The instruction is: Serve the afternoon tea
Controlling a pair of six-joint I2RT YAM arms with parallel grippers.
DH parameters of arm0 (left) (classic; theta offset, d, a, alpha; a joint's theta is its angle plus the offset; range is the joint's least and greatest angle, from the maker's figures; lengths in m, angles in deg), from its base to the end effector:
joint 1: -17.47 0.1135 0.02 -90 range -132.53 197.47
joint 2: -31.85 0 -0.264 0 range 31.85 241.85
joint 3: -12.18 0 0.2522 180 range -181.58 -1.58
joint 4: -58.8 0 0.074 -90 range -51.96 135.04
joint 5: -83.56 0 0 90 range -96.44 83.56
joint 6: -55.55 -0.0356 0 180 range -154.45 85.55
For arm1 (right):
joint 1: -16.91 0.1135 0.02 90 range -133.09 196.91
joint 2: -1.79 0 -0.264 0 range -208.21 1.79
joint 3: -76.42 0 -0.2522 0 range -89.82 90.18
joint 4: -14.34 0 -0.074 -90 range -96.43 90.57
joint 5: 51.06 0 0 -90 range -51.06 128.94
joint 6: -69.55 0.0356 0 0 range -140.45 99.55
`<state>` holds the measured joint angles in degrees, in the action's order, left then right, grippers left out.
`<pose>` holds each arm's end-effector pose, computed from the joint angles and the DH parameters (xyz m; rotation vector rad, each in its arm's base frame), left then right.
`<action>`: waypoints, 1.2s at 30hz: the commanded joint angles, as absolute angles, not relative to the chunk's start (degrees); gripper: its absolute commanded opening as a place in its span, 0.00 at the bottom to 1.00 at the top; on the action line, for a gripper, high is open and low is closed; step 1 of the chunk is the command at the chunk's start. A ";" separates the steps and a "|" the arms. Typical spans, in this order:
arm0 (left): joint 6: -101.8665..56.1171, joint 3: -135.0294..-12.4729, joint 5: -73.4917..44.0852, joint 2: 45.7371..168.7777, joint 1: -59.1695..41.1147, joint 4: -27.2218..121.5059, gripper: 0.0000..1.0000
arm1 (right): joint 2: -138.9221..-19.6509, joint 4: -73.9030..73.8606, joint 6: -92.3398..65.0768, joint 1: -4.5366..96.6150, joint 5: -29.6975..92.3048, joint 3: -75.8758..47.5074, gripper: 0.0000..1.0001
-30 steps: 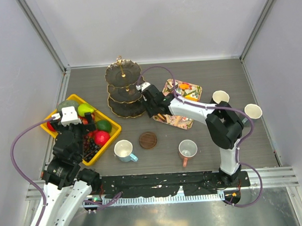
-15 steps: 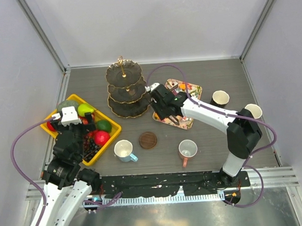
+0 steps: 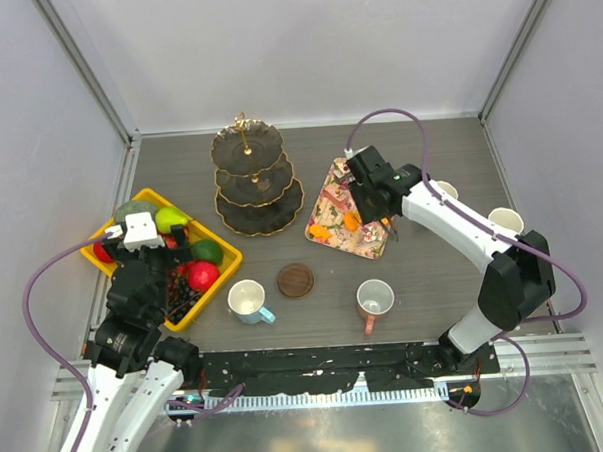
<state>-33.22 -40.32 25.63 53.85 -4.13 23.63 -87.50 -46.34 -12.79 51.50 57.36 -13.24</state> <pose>0.0965 -0.0179 0.3319 -0.1332 1.6368 0.1577 0.2726 0.1743 0.2891 -0.4814 2.4891 -0.1353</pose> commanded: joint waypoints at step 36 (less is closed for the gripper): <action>-32.87 -40.43 25.11 53.21 -3.71 26.67 0.99 | -91.12 -48.82 -11.83 45.21 58.36 -9.48 0.32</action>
<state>-33.20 -40.32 25.35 53.70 -4.13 23.63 -97.78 -47.94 -12.30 44.92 55.44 -11.21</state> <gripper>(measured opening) 0.988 0.394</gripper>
